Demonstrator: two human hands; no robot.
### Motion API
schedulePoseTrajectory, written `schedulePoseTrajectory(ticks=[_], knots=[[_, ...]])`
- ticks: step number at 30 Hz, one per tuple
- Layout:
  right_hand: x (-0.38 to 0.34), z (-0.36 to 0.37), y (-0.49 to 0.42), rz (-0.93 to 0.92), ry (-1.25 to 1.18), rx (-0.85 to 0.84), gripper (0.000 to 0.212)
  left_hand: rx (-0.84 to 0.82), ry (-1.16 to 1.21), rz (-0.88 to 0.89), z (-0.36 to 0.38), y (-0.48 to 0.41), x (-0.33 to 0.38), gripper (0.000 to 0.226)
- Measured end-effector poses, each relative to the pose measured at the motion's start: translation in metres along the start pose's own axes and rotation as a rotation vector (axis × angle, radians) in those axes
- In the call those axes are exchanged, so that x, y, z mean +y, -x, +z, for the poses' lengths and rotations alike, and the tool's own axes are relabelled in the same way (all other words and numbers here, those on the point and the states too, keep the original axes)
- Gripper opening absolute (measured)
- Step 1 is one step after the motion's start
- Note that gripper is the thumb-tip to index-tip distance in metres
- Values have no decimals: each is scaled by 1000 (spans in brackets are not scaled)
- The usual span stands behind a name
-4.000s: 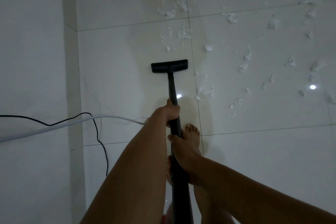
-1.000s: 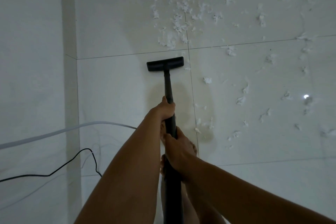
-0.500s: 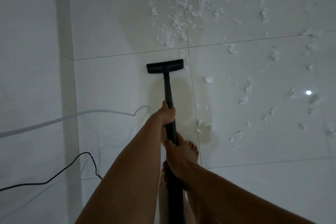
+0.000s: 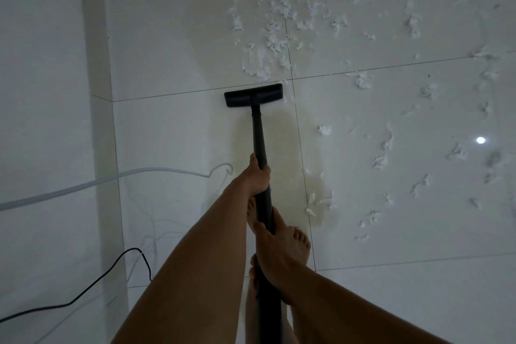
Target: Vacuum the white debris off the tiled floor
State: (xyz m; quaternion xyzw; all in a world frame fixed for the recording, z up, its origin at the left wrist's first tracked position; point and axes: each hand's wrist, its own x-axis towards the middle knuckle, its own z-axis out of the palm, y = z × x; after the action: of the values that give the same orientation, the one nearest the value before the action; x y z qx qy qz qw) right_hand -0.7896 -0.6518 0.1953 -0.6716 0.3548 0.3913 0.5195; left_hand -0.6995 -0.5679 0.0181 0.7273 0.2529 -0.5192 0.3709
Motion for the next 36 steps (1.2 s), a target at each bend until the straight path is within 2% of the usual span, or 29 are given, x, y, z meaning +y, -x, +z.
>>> schedulePoseTrajectory(ticks=[5, 11, 15, 20, 36], knots=[[6, 9, -10, 47, -101, 7, 42, 17, 60, 26, -4, -3, 3, 64], [3, 14, -7, 80, -124, -13, 45, 21, 51, 34, -13, 6, 7, 68], [-3, 16, -6, 95, -182, -74, 41, 36, 83, 29, -24, 11, 11, 69], [-4, 23, -12, 101, -217, -126, 46, 38, 114, 24, -33, 8, 11, 69], [-15, 43, -36, 91, -277, -167, 35, 57, 97, 58, -60, 5, 19, 68]])
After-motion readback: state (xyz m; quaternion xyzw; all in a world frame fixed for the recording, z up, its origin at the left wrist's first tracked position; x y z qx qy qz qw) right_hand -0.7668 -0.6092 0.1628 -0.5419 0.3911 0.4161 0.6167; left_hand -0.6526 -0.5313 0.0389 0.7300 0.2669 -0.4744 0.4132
